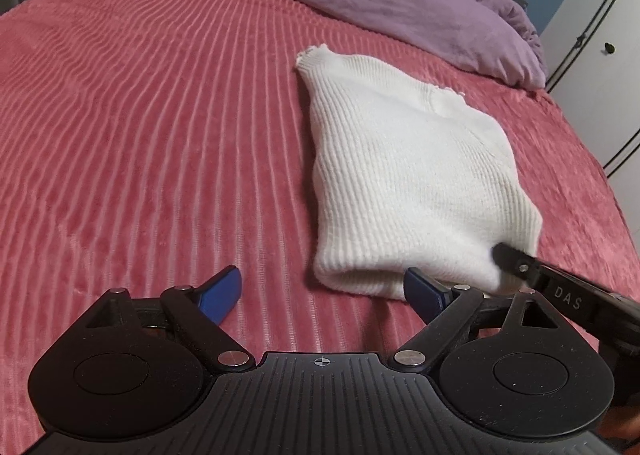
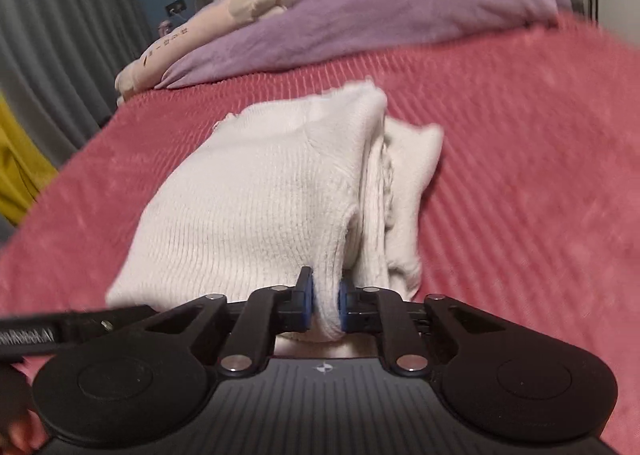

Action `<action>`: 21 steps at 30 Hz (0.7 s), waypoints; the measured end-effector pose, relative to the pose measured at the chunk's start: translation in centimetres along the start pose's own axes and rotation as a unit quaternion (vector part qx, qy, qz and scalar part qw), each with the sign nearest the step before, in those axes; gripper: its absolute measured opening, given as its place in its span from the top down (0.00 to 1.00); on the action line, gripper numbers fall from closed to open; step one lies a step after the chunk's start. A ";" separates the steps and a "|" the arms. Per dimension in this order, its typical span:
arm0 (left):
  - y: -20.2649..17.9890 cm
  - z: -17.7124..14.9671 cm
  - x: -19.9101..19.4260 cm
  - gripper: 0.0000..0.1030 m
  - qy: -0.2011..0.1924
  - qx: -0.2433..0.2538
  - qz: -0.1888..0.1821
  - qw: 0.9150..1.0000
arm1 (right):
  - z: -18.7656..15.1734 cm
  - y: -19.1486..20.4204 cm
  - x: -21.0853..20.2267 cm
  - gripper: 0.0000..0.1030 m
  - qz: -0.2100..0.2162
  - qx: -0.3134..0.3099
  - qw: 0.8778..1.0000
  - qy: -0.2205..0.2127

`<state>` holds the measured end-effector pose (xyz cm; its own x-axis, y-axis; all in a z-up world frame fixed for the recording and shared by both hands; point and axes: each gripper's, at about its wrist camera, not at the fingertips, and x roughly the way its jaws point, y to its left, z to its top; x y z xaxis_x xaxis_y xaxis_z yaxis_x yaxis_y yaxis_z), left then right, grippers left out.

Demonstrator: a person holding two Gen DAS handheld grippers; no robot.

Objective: Fold small clothes

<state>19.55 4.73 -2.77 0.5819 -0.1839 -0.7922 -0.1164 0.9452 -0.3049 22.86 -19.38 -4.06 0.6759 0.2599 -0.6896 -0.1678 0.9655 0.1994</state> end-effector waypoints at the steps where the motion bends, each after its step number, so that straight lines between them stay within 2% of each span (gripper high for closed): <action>1: 0.1 0.0 -0.1 0.10 -0.001 -0.002 0.002 1.000 | -0.2 0.5 -0.5 0.90 -0.022 -0.021 0.999 -0.015; 3: 0.3 0.0 0.0 0.10 -0.001 -0.004 0.004 1.000 | -1.3 1.3 -1.1 0.91 -0.067 -0.070 0.994 -0.050; 5: 0.2 0.0 0.4 0.10 0.004 -0.002 0.009 1.000 | -2.5 1.4 0.6 0.91 -0.082 -0.096 0.992 -0.024; 9: -0.4 0.0 0.3 0.10 0.009 0.010 0.026 1.000 | -3.4 2.2 1.5 0.90 -0.097 -0.163 0.981 -0.031; 12: -0.2 0.1 -1.1 0.10 0.006 -0.002 0.026 1.000 | -2.8 2.1 0.3 0.89 -0.087 -0.159 0.983 -0.026; 13: 0.1 0.2 -1.9 0.10 -0.003 -0.005 0.022 1.000 | -2.6 1.9 -0.4 0.85 -0.081 -0.147 0.986 -0.023; 14: 0.2 0.3 -2.7 0.10 -0.015 -0.007 0.017 1.000 | -2.5 1.7 -1.3 0.75 -0.077 -0.130 0.988 -0.025; 17: 0.3 1.2 -4.0 0.09 -0.046 -0.005 0.011 0.999 | -1.6 1.2 -3.6 0.71 -0.078 -0.087 0.992 -0.057; 21: -1.2 3.3 -2.4 0.09 -0.056 0.028 0.030 0.998 | 0.1 2.7 -4.0 0.71 -0.100 -0.133 0.981 -0.101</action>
<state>21.00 4.96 1.23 0.6617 -0.0982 -0.7433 -0.1098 0.9680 -0.2257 19.75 -17.79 -0.73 0.8386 0.0809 -0.5387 -0.1799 0.9746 -0.1335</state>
